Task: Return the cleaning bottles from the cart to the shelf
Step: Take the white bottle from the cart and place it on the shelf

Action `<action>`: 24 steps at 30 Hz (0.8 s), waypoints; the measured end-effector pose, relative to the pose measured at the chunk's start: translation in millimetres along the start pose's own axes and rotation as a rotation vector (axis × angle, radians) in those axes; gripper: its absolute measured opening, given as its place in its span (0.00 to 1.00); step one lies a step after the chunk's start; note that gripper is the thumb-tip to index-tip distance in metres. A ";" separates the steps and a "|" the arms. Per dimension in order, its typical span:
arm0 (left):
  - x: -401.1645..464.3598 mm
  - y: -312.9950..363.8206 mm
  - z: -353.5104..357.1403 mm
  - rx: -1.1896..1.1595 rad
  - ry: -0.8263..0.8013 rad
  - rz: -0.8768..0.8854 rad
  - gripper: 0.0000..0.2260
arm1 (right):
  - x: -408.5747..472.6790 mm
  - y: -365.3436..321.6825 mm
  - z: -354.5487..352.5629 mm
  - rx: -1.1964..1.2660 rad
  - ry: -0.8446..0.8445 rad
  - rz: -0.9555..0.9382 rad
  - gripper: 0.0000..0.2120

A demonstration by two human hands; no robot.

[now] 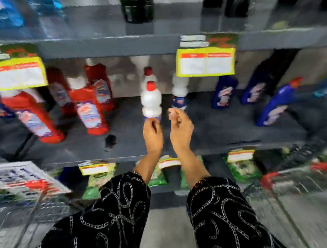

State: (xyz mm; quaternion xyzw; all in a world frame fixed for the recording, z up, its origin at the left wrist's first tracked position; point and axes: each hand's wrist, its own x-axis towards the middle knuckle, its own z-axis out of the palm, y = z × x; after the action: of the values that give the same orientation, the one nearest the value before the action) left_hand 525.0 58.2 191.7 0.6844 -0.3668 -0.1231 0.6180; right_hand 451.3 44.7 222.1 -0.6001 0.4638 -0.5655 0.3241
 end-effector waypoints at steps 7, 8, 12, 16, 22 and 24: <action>-131.8 52.9 158.4 -0.011 -0.466 0.072 0.12 | 10.4 65.1 -195.6 -0.087 0.326 0.181 0.12; -137.3 54.5 165.2 0.004 -0.486 0.080 0.12 | 8.5 66.8 -203.3 -0.073 0.341 0.194 0.12; -216.9 75.1 240.3 -0.014 -0.691 0.137 0.10 | -3.5 104.6 -304.8 -0.095 0.534 0.296 0.11; -306.0 82.5 304.1 -0.026 -0.991 0.107 0.15 | -29.4 158.4 -408.3 -0.149 0.748 0.441 0.10; -423.9 51.2 386.0 0.258 -1.493 -0.140 0.09 | -101.7 230.8 -520.4 -0.218 0.900 0.711 0.07; -457.1 28.2 405.1 0.319 -1.689 -0.266 0.11 | -134.7 260.7 -551.8 -0.243 0.844 0.884 0.05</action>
State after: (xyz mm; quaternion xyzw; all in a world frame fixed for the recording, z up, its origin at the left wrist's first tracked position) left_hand -57.0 52.1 4.6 0.4796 -0.6326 -0.6080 0.0163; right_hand -129.2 150.1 16.0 -0.1088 0.8174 -0.5096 0.2457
